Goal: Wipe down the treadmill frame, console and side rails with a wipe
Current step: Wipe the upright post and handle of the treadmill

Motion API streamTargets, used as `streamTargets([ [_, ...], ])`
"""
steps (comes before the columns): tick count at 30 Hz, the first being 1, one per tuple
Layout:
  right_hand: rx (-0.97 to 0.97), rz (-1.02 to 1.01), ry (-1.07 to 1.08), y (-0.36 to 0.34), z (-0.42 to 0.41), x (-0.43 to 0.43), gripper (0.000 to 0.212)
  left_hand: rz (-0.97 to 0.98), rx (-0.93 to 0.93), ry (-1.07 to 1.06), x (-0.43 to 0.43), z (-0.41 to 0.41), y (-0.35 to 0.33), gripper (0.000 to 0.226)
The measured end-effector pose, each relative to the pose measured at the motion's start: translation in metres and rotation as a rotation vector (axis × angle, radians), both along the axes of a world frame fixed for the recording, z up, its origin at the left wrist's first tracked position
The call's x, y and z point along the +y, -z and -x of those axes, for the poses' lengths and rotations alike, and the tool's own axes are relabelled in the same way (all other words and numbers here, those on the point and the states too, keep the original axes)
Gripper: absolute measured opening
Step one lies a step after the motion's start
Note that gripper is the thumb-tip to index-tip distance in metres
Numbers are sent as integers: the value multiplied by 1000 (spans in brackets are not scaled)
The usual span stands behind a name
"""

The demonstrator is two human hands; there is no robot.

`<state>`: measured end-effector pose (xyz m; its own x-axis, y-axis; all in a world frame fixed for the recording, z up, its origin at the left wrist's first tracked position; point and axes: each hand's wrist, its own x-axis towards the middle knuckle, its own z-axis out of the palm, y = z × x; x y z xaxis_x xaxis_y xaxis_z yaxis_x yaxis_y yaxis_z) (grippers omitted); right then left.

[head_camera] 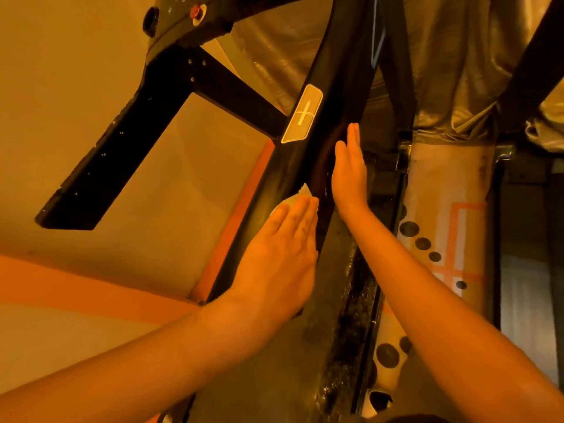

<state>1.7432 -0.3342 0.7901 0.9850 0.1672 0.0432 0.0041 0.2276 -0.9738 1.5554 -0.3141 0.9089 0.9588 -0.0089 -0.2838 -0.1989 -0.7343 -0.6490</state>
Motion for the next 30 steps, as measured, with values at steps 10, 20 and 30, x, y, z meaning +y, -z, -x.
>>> streamTargets([
  [10,-44,-18,8,2,27,12,55,84,-201,211,26,77,6,65],
  [20,-35,-28,1,1,25,12,54,66,-139,225,28,109,5,67],
  [30,-36,-9,11,2,24,13,54,192,-171,127,23,118,-8,61],
])
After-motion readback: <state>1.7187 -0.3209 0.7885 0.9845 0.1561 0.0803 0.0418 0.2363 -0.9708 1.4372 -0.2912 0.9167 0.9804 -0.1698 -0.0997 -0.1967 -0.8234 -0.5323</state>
